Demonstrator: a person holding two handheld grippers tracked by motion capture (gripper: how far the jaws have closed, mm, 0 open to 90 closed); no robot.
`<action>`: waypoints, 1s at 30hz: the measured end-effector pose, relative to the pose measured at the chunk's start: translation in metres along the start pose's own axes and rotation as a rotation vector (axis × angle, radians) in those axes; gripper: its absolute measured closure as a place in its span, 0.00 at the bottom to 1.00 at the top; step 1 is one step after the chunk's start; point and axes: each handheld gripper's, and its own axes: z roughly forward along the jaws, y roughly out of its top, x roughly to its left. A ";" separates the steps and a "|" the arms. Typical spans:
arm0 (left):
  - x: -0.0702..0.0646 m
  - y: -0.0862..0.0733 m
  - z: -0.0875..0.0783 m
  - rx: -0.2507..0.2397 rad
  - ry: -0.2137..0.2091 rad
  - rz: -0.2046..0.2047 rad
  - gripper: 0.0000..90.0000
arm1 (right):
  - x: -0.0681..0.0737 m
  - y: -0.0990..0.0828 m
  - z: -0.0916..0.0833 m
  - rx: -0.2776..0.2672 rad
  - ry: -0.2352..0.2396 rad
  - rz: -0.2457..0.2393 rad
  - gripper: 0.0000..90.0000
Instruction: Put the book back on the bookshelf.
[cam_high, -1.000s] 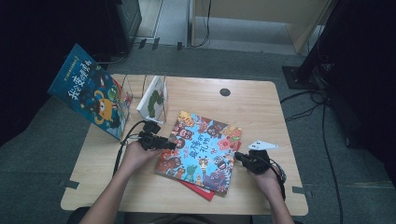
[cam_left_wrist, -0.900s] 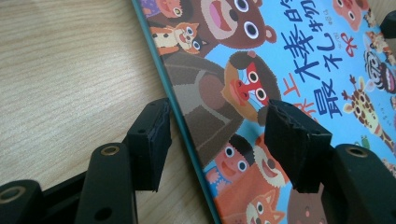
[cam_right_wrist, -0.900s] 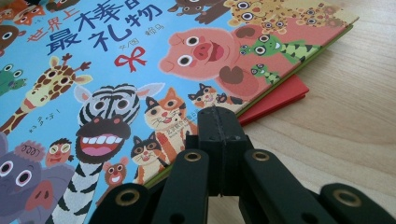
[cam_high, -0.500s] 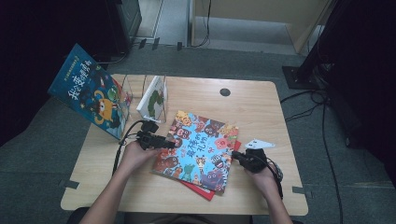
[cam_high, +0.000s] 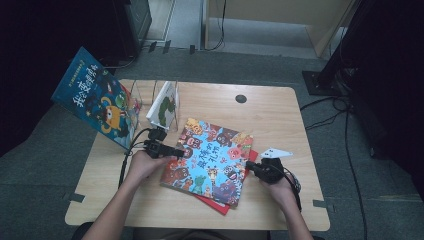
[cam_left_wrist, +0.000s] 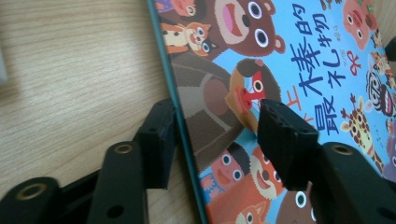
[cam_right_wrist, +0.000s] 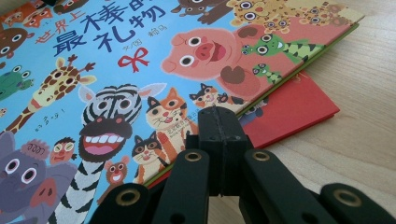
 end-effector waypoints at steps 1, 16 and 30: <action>0.000 0.000 0.000 0.005 -0.004 -0.011 0.56 | 0.000 0.000 0.000 -0.002 0.002 0.000 1.00; -0.035 0.019 -0.066 -0.053 -0.089 0.004 0.59 | 0.002 0.001 0.005 -0.009 0.033 0.001 1.00; -0.070 0.051 -0.070 0.083 -0.141 0.071 0.72 | 0.020 0.007 0.023 -0.014 0.105 -0.057 1.00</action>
